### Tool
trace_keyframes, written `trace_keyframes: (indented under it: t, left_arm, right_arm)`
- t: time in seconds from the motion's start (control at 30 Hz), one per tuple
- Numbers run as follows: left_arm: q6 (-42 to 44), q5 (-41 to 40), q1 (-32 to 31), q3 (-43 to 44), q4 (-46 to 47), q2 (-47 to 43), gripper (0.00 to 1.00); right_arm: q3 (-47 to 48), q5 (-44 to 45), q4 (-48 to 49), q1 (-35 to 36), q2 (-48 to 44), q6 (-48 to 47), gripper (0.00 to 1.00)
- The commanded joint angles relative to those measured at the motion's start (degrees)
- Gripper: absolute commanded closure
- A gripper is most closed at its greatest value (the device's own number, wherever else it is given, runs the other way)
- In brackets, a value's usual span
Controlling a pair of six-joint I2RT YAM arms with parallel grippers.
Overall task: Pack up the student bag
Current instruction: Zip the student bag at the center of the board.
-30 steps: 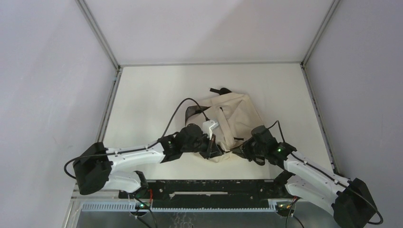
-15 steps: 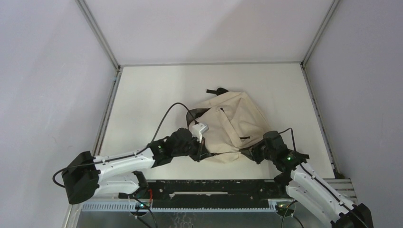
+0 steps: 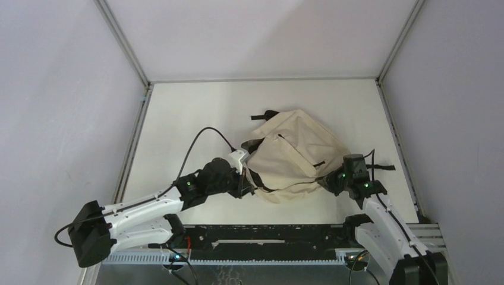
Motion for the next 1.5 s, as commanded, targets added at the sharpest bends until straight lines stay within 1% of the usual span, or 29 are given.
trace_keyframes:
  t: [0.0, 0.03, 0.07, 0.13, 0.2, 0.23, 0.27, 0.3, 0.33, 0.4, 0.47, 0.5, 0.57, 0.67, 0.7, 0.77, 0.8, 0.87, 0.93, 0.97, 1.1, 1.23, 1.4, 1.43, 1.47]
  left_arm:
    - [1.34, 0.06, 0.78, 2.83, -0.17, 2.74, 1.0]
    - [1.29, 1.14, 0.78, 3.61, 0.06, 3.99, 1.0]
    - [1.37, 2.1, 0.78, 4.37, 0.11, 4.94, 1.0]
    - [1.22, 3.1, 0.78, 5.36, -0.04, 5.85, 1.0]
    - [1.07, 3.36, 0.74, 5.7, 0.01, 5.52, 1.0]
    - [1.05, 3.12, 0.78, 5.73, 0.08, 5.26, 1.0]
    - [1.05, 3.04, 0.78, 5.75, 0.18, 5.08, 1.0]
    - [1.05, 2.97, 0.77, 5.73, 0.38, 5.03, 1.0]
    - [0.99, 3.14, 0.74, 5.73, 0.69, 5.16, 1.0]
    - [1.0, 3.93, 0.77, 5.8, 1.21, 5.98, 1.0]
    - [1.0, 4.9, 0.74, 5.98, 1.77, 6.53, 1.0]
    - [0.96, 4.9, 0.73, 6.11, 1.96, 6.61, 1.0]
    - [1.08, 5.12, 0.86, 6.32, 2.29, 6.28, 1.0]
    - [1.47, 3.73, 0.91, 7.36, 1.66, 5.79, 1.0]
    - [2.12, 3.08, 0.93, 8.01, 0.74, 6.06, 1.0]
    - [2.96, 2.41, 1.5, 8.93, -0.21, 6.9, 1.0]
    - [2.98, 3.14, 2.09, 9.0, -0.02, 7.27, 1.0]
    - [2.26, 5.33, 3.48, 8.56, 1.59, 7.65, 1.0]
    - [1.56, 7.2, 4.3, 8.2, 3.0, 7.7, 1.0]
    - [1.43, 7.74, 4.44, 8.26, 3.1, 7.76, 1.0]
    - [1.37, 8.5, 4.63, 8.02, 3.11, 7.31, 1.0]
    - [1.5, 9.11, 5.18, 6.92, 3.31, 7.05, 1.0]
    - [1.55, 10.33, 5.83, 5.95, 3.72, 6.82, 1.0]
    - [1.64, 10.39, 5.92, 5.91, 3.73, 6.72, 1.0]
    - [1.7, 10.35, 6.0, 5.91, 3.72, 6.59, 1.0]
  right_arm:
    - [4.11, 9.48, 6.3, -5.47, 6.14, -13.01, 1.0]
    - [5.59, 9.59, 6.97, -6.24, 7.73, -14.66, 1.0]
    - [7.37, 9.6, 7.29, -6.99, 9.3, -17.55, 0.9]
    - [11.5, 9.61, 5.39, -7.22, 9.5, -20.61, 0.71]
    - [13.59, 8.05, 4.13, -6.24, 6.1, -23.16, 0.43]
    - [13.91, 7.86, 3.44, -5.01, 3.64, -24.37, 0.3]
    - [14.1, 7.58, 2.72, -3.26, 1.3, -25.5, 0.23]
    - [14.36, 7.26, 1.53, -1.37, -0.98, -26.56, 0.2]
    - [14.43, 6.09, 0.95, 1.31, -2.81, -28.16, 0.2]
    - [14.44, 5.89, 0.16, 7.92, -5.2, -30.89, 0.23]
    - [13.59, 8.23, 1.24, 16.3, -6.62, -33.21, 0.31]
    - [12.35, 10.23, 3.21, 21.64, -7.48, -35.64, 0.34]
    - [8.97, 15.93, 8.62, 32.78, -9.99, -39.98, 0.35]
    - [5.39, 29.73, 15.75, 50.33, -11.12, -48.14, 0.3]
    - [4.75, 33.05, 17.97, 55.45, -10.35, -51.94, 0.29]
    - [4.11, 36.39, 22.36, 63.21, -6.21, -57.92, 0.29]
    - [4.0, 39.23, 24.99, 67.43, -3.14, -60.07, 0.29]
    - [4.3, 47.12, 29.85, 73.19, 3.81, -65.1, 0.28]
    - [4.82, 55.48, 35.78, 76.46, 11.85, -69.99, 0.27]
    - [5.13, 58.45, 38.35, 77.0, 15.64, -71.83, 0.27]
    - [6.47, 64.34, 46.52, 77.9, 26.68, -78.01, 0.26]
    - [6.53, 68.09, 54.65, 77.87, 31.37, -82.66, 0.3]
    - [6.54, 69.34, 58.62, 76.29, 34.07, -83.98, 0.35]
    - [6.53, 68.95, 58.83, 75.68, 34.64, -83.65, 0.39]
    - [6.53, 69.25, 59.08, 75.24, 35.21, -83.45, 0.47]
